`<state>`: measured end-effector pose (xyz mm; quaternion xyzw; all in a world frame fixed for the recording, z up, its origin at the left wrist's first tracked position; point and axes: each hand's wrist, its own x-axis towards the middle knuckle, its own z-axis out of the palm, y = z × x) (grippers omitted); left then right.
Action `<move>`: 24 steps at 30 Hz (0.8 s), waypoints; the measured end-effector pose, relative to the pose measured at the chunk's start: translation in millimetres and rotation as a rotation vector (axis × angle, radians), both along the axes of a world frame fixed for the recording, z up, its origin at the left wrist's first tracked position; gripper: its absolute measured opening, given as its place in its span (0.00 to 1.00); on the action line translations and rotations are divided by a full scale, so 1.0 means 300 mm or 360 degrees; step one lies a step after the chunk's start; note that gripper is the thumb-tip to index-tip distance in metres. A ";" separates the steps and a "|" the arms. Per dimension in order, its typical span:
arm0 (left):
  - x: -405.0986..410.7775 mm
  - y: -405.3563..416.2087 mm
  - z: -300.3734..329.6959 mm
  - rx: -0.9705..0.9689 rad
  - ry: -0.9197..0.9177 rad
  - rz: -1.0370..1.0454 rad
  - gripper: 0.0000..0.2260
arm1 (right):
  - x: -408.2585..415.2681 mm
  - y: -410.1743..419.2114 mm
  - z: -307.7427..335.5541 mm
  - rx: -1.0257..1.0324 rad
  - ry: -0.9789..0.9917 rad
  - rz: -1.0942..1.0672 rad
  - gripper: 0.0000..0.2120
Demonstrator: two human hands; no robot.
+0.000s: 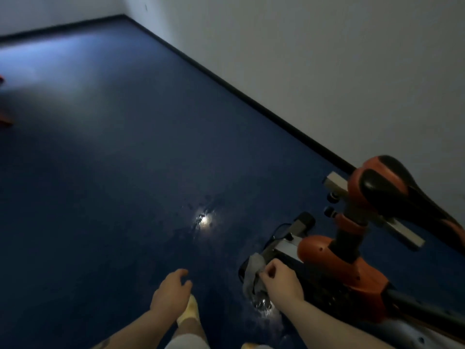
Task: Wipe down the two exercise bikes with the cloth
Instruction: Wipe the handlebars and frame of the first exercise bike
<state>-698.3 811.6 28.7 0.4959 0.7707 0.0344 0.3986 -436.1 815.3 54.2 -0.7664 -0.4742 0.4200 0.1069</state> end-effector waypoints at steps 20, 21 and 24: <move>0.177 1.403 -0.019 0.0045 -0.0209 -0.0899 0.17 | -0.021 0.914 -0.099 0.0147 0.0065 -0.1259 0.09; 0.224 1.464 -0.019 0.0059 -0.0228 -0.0940 0.17 | 0.006 0.965 -0.101 0.0141 0.0058 -0.1270 0.09; 0.360 1.652 -0.004 0.0068 -0.0198 -0.1045 0.17 | 0.101 1.126 -0.090 0.0166 0.0043 -0.1297 0.09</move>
